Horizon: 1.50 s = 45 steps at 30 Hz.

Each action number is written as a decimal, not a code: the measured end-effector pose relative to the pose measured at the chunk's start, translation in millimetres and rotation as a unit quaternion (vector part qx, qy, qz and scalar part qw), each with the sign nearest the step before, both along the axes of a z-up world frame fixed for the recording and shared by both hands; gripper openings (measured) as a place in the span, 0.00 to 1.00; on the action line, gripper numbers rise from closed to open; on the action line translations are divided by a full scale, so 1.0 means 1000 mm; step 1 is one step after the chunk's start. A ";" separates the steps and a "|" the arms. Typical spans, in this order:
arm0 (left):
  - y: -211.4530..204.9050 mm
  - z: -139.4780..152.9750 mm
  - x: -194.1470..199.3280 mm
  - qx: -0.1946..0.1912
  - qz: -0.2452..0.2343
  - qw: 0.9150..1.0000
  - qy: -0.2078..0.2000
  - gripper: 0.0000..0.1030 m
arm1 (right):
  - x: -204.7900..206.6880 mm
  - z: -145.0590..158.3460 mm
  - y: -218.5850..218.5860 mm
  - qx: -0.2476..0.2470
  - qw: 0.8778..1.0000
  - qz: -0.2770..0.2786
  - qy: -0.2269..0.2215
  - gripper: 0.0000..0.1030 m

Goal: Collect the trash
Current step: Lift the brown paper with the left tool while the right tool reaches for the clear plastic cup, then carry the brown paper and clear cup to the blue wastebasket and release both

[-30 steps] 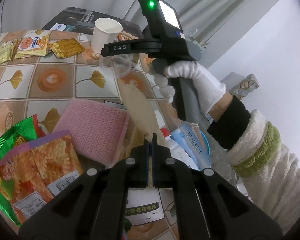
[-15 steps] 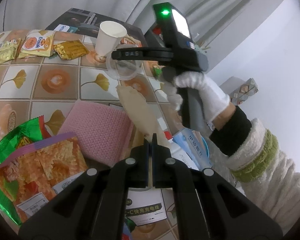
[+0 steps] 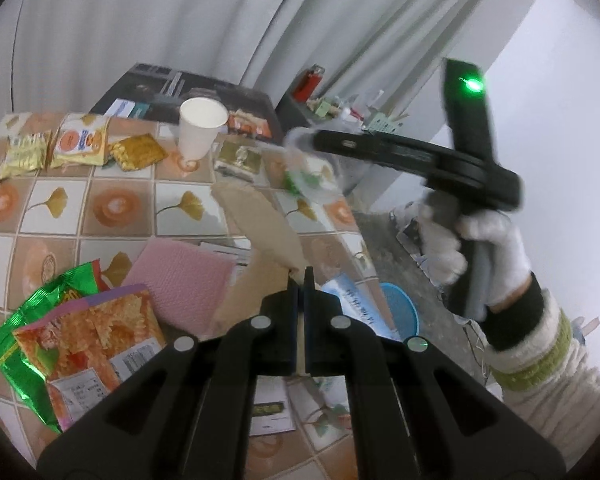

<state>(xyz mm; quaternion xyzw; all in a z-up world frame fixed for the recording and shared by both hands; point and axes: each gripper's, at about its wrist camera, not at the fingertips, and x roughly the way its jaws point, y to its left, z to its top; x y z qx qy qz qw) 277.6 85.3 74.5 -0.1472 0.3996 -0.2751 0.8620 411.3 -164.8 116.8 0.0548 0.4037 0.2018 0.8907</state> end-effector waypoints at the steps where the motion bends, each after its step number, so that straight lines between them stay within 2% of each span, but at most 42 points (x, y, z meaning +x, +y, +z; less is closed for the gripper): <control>1: -0.005 0.004 -0.004 0.002 -0.003 1.000 -0.004 0.00 | -0.015 0.008 -0.013 0.010 1.000 -0.007 -0.003 0.66; 6: -0.031 0.020 -0.014 0.004 -0.022 1.000 -0.018 0.00 | -0.074 0.028 -0.076 0.048 0.998 -0.042 -0.010 0.66; 11: -0.076 0.034 -0.019 0.008 -0.057 0.998 -0.025 0.00 | -0.131 0.028 -0.147 0.073 0.993 -0.096 -0.010 0.66; 15: -0.123 0.040 -0.020 0.013 -0.098 0.995 -0.024 0.00 | -0.176 0.013 -0.208 0.097 0.984 -0.153 -0.001 0.66; 21: -0.224 0.034 -0.020 0.036 -0.178 0.983 -0.013 0.00 | -0.230 -0.032 -0.304 0.142 0.957 -0.251 0.024 0.66; 25: -0.310 0.010 -0.017 0.067 -0.239 0.968 0.024 0.00 | -0.257 -0.074 -0.363 0.185 0.933 -0.305 0.046 0.66; 29: -0.401 -0.036 -0.009 0.095 -0.283 0.950 0.092 0.01 | -0.268 -0.119 -0.406 0.213 0.910 -0.350 0.070 0.66; 31: -0.439 -0.059 -0.005 0.111 -0.295 0.943 0.109 0.01 | -0.271 -0.140 -0.426 0.227 0.897 -0.371 0.082 0.66; 32: -0.460 -0.072 -0.003 0.121 -0.296 0.940 0.116 0.01 | -0.269 -0.154 -0.438 0.234 0.888 -0.386 0.090 0.66; 34: -0.492 -0.095 0.001 0.133 -0.301 0.936 0.127 0.01 | -0.265 -0.172 -0.453 0.246 0.877 -0.400 0.101 0.66; 35: -0.504 -0.105 0.004 0.139 -0.299 0.935 0.130 0.01 | -0.260 -0.185 -0.465 0.251 0.868 -0.415 0.107 0.66; 38: -0.543 -0.138 0.012 0.148 -0.290 0.935 0.138 0.01 | -0.247 -0.211 -0.488 0.263 0.852 -0.437 0.117 0.66; 40: -0.565 -0.157 0.021 0.149 -0.286 0.938 0.125 0.08 | -0.236 -0.228 -0.503 0.274 0.841 -0.451 0.119 0.66; 41: -0.575 -0.166 0.026 0.156 -0.280 0.940 0.117 0.28 | -0.228 -0.241 -0.510 0.275 0.836 -0.459 0.125 0.66; 42: -0.580 -0.173 0.029 0.160 -0.267 0.944 0.113 0.51 | -0.224 -0.254 -0.516 0.277 0.828 -0.469 0.134 0.67; 43: -0.583 -0.180 0.034 0.158 -0.250 0.949 0.112 0.58 | -0.222 -0.267 -0.521 0.284 0.819 -0.477 0.144 0.69; 45: -0.582 -0.189 0.039 0.149 -0.227 0.955 0.120 0.58 | -0.217 -0.294 -0.527 0.303 0.803 -0.486 0.168 0.69</control>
